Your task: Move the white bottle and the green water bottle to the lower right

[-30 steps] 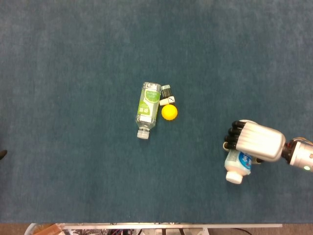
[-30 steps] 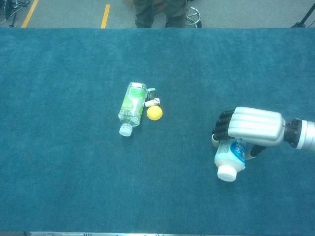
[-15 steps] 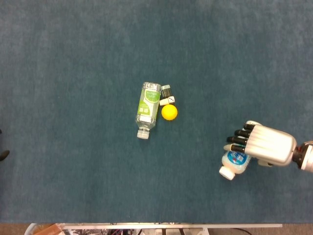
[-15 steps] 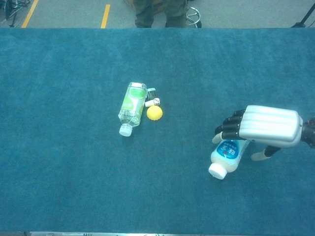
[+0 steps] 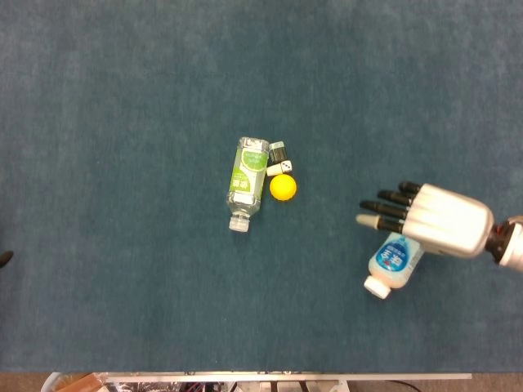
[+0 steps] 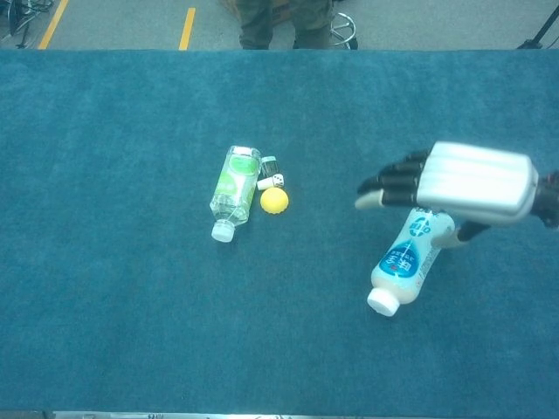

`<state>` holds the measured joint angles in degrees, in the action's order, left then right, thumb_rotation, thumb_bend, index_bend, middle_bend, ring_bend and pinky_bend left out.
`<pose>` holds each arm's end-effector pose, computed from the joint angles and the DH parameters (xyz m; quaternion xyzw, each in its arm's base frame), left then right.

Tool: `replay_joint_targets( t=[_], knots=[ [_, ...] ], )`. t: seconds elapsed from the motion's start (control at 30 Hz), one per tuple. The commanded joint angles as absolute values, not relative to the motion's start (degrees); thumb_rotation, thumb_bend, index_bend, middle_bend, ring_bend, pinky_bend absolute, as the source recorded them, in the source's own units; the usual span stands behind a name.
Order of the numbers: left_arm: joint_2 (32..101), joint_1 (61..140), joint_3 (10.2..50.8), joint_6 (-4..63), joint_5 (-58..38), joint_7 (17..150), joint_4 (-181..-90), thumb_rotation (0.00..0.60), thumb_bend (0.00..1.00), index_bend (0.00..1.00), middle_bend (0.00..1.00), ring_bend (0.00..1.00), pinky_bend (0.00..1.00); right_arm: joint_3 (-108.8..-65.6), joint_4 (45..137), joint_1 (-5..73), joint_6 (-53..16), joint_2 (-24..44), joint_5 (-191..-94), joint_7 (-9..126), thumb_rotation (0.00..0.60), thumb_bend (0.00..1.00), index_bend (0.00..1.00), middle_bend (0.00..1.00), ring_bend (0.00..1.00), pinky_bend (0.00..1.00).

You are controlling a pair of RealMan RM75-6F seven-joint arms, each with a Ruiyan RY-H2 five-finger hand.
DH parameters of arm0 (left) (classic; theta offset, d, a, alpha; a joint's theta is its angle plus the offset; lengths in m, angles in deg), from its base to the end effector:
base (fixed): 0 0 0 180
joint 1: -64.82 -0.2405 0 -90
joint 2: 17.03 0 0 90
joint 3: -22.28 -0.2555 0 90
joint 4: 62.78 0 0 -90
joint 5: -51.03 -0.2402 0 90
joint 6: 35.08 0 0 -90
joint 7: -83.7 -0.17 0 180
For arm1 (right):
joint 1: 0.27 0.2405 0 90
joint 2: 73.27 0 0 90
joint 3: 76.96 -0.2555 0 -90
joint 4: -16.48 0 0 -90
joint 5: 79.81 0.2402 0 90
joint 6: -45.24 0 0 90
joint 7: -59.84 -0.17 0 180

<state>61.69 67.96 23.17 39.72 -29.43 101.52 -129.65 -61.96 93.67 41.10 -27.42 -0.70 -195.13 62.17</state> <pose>-0.4237 0.1892 0.0734 -0.5410 -0.5129 -0.3375 0.5748 -0.2116 -0.2721 0.0043 0.9097 -0.0655 0.3409 0.2278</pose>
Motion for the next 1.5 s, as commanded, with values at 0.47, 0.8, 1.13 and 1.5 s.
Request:
replay_joint_targets(
  t=[0.47,0.8,1.13,1.5],
  knots=[
    [62.1,67.5,22.9,38.8,-29.1,103.8,-127.8,0.600,0.07,0.46,0.27,0.34,0.48,-73.7,73.8,48.6,-29.0,14.3,-192.8,53.7,0.600,0.00,0.22,0.26,0.22,0.30],
    [62.7,67.2,22.6,37.8,-28.9,106.2,-125.8,0.600,0.07,0.46,0.27,0.34,0.48,-75.5,54.0,54.3,-30.0,26.9,-191.3,41.6,0.600,0.00,0.22,0.27,0.22,0.25],
    [63.7,66.9,22.6,37.5,-29.0,109.0,-123.4,0.600,0.07,0.46,0.27,0.34,0.48,-74.0,45.8,58.8,-30.2,32.4,-190.6,32.0,0.600,0.00,0.22,0.27,0.22,0.27],
    [63.9,66.8,22.4,38.2,-30.1,110.2,-122.0,0.600,0.07,0.46,0.27,0.34,0.48,-70.7,43.1,62.4,-27.6,35.1,-190.8,26.2,0.600,0.00,0.25,0.29,0.22,0.28]
  ],
)
